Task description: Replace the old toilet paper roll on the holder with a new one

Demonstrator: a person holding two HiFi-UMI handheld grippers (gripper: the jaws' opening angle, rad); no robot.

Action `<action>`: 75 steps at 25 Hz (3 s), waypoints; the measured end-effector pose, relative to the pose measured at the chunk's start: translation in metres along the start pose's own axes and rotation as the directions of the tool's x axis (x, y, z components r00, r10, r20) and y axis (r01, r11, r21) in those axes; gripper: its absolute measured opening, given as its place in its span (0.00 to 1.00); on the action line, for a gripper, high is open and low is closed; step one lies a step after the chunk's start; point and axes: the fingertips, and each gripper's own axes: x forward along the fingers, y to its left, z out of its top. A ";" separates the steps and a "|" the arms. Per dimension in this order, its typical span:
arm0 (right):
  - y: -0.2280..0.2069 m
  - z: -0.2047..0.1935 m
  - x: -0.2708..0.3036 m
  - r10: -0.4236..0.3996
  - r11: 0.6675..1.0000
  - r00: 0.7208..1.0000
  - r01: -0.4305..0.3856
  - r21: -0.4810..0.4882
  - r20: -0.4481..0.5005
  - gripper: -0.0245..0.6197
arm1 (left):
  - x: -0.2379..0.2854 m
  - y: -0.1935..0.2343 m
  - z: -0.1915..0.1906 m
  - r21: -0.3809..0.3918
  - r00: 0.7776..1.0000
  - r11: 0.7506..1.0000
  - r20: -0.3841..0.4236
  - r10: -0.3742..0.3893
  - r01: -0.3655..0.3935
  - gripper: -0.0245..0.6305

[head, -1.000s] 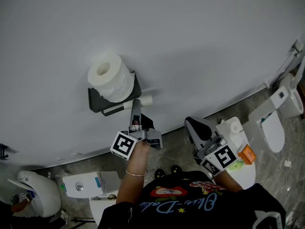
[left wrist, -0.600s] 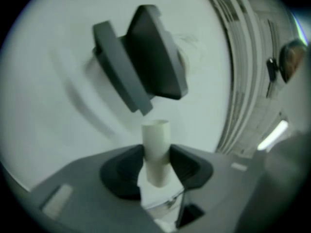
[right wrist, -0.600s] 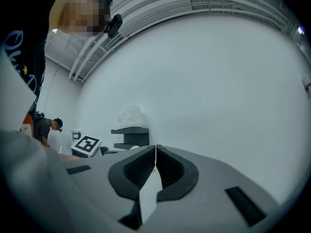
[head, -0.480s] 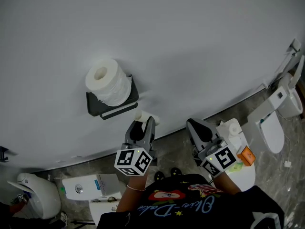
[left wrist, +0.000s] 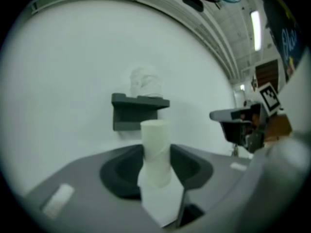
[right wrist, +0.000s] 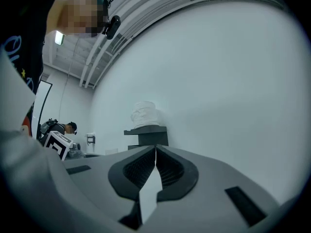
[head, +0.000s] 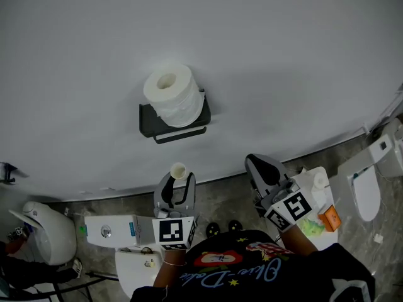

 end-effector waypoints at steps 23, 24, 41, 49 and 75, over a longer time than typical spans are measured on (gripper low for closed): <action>0.009 -0.002 0.007 0.024 0.999 1.000 -0.024 -0.022 -0.006 0.06 | 0.004 -0.002 0.011 0.015 1.000 1.000 0.014 -0.019 0.019 0.30; 0.012 -0.001 0.009 0.039 0.999 0.999 -0.039 -0.032 -0.002 0.06 | 0.005 -0.001 0.010 0.014 1.000 1.000 0.014 -0.021 0.021 0.30; 0.095 0.139 0.113 0.509 0.177 0.578 -0.796 -0.579 -0.638 0.28 | -0.011 0.016 0.018 -0.030 0.998 0.999 0.050 0.035 -0.033 0.30; 0.085 0.109 0.156 0.162 -0.101 0.372 -0.915 -0.390 -0.914 0.35 | -0.032 0.039 0.010 -0.109 0.993 0.990 0.069 0.101 -0.093 0.30; 0.057 0.125 0.102 0.530 0.365 0.584 -0.812 -0.456 -0.615 0.34 | -0.025 0.034 0.015 -0.102 0.997 0.994 0.062 0.056 -0.049 0.30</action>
